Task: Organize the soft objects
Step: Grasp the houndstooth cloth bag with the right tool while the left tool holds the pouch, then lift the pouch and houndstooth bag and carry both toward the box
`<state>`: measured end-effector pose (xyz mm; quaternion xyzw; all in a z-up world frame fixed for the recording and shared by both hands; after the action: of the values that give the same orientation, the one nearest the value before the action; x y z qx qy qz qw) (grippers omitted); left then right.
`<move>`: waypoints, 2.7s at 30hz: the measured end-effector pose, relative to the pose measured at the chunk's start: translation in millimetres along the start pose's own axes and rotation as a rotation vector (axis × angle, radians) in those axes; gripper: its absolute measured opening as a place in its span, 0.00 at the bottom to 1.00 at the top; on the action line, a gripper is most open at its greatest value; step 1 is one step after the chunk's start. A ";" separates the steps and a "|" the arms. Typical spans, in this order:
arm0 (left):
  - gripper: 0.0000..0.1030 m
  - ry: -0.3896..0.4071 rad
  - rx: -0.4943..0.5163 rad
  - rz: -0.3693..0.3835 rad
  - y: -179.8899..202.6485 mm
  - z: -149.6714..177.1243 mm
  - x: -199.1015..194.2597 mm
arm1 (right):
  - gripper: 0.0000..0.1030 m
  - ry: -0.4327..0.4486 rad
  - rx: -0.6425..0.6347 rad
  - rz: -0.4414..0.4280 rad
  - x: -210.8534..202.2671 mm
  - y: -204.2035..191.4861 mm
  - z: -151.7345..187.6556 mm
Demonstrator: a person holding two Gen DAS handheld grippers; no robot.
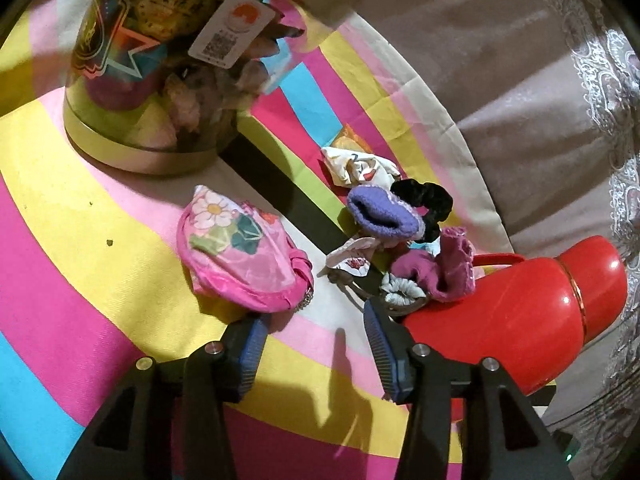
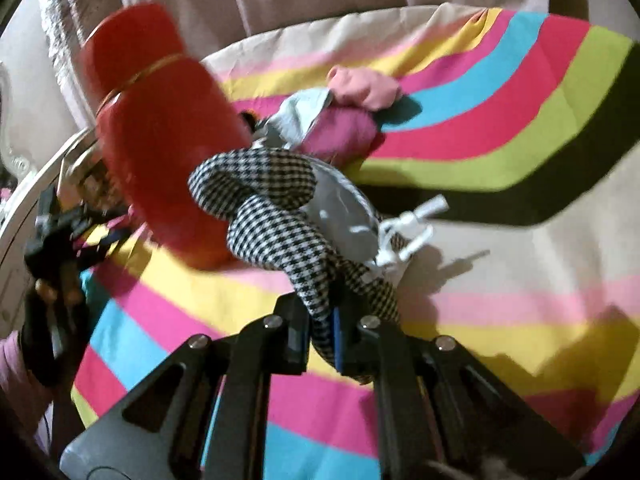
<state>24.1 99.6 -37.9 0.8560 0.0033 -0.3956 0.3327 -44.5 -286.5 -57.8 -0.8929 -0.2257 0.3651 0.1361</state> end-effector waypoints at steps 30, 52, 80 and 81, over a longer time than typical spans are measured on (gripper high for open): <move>1.00 0.018 0.288 -0.699 5.8 -13.5 32.1 | 0.14 -0.039 -0.027 -0.032 6.2 -6.4 15.9; 0.70 0.080 0.438 -0.431 46.8 87.2 -63.2 | 0.12 0.115 0.043 -0.037 -27.5 -3.4 13.7; 0.71 0.175 0.549 -0.380 68.2 140.0 -151.7 | 0.12 0.147 -0.117 -0.223 -98.4 -118.2 12.7; 0.71 0.180 0.544 -0.388 65.3 139.4 -155.5 | 0.12 0.143 -0.121 -0.228 -97.6 -120.3 13.4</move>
<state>-159.3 9.0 39.9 0.9283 0.0898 -0.3606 0.0092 -152.3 -230.9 39.5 -0.8917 -0.3370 0.2686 0.1384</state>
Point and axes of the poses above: each gripper's, at about its wrist camera, not at the fingertips, and x roughly the way its jaws point, y to its right, z to its underside, the point moved 6 cm from there along x, roughly the way its jaws point, and after that the axes turned 9 degrees about -z, right-handed, at the moved point
